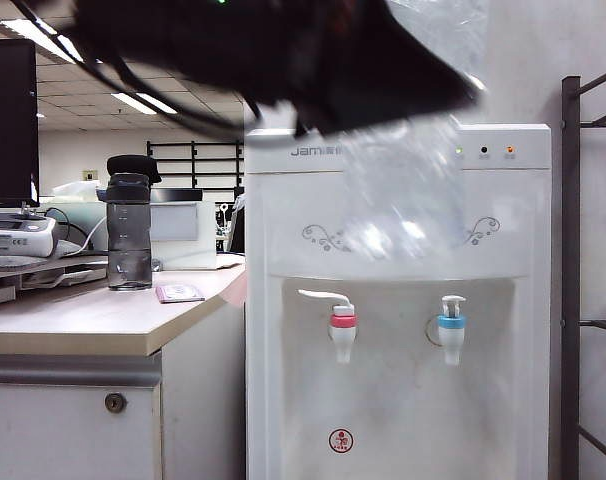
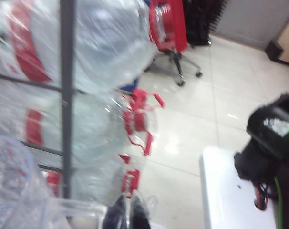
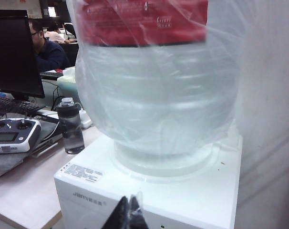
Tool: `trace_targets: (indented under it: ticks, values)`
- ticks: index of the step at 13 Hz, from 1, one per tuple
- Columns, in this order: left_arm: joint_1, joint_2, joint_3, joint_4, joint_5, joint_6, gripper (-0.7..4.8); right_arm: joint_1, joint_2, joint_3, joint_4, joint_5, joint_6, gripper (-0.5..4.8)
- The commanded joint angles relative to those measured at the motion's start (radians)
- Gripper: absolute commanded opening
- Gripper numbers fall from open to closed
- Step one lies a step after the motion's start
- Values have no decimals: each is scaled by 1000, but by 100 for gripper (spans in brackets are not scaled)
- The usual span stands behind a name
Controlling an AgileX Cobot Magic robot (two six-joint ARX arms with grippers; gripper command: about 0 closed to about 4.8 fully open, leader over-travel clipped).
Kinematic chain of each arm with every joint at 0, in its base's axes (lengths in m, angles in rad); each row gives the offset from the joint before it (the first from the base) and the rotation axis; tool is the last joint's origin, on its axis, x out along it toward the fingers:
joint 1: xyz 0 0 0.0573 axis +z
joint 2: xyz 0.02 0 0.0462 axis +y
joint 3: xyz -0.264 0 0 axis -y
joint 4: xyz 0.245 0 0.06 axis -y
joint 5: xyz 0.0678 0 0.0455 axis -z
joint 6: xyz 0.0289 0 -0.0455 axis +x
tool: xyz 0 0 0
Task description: Pick up the plastic mug from the left desk, go to the cold water outlet of the water dispenser, press the vertical switch to get some water, then put the mug back on the desk.
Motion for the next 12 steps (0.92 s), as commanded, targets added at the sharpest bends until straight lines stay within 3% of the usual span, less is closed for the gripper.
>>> trace_targets:
  ticks: [1,2,4,6,9,12]
  values:
    - [-32,77,5,125,-7,6,-6,0,-2,4,-19,2,3,-5]
    - [-100,285,5,307,-130,-2,-6,0,-11,4,-26,2,3,-5]
    - [-109,434,6,480,-266,-146,-6,0,-25,4,-36,2,3,-5]
    - [-108,475,9,491,-371,-188,-6,0,-35,4,-62,2,3,-5]
    - [-108,605,143,483,-405,-200,-6,2,-40,4,-71,1,3,-5]
    - [-107,635,165,438,-442,-207,-6,2,-40,4,-72,-2,3,-5]
